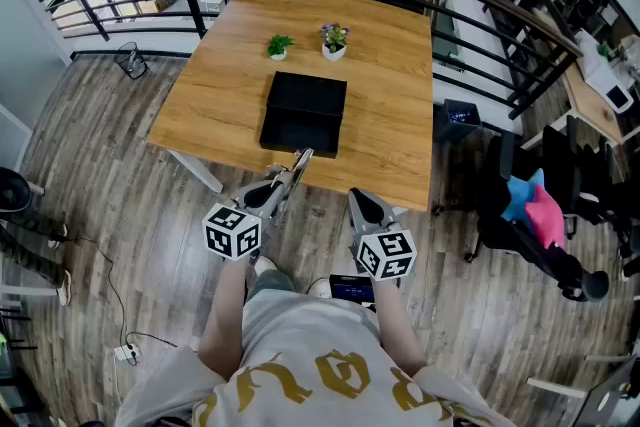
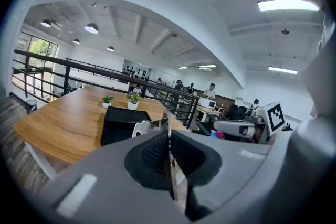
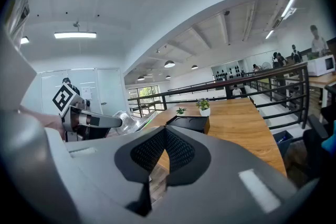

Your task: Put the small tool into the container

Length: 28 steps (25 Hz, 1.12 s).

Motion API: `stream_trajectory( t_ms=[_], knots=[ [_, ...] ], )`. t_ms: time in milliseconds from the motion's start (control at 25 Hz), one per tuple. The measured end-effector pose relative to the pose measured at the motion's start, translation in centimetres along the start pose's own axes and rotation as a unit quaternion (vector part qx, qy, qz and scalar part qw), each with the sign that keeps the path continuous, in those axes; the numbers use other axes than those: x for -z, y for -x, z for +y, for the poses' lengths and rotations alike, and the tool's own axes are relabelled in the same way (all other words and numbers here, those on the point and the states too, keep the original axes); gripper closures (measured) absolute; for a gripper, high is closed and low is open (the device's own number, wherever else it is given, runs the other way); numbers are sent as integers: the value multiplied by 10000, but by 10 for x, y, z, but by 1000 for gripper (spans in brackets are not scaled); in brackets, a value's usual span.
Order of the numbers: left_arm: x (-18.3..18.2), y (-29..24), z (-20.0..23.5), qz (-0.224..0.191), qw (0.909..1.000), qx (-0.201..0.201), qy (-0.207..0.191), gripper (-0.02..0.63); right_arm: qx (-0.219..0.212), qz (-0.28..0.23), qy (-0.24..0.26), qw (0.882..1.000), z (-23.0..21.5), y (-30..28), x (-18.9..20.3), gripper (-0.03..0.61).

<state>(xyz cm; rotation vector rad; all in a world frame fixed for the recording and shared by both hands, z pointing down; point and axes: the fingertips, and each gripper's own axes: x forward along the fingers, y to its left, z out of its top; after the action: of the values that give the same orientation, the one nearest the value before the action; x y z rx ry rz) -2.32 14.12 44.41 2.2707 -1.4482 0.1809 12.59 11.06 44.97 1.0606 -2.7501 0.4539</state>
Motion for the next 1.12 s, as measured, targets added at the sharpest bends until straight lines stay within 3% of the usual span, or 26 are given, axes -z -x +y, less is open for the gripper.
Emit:
stream_trajectory(
  t_ms=[760, 880, 1120],
  knots=[
    [6, 14, 5, 91, 9998, -166, 11, 612, 69, -122, -217, 9997, -2, -5, -3, 554],
    [5, -1, 17, 141, 9998, -133, 39, 612, 143, -24, -265, 9995, -13, -16, 2, 554],
    [-6, -57, 42, 455, 9981, 260, -317, 612, 488, 174, -345, 9981, -47, -45, 7, 554]
  ],
)
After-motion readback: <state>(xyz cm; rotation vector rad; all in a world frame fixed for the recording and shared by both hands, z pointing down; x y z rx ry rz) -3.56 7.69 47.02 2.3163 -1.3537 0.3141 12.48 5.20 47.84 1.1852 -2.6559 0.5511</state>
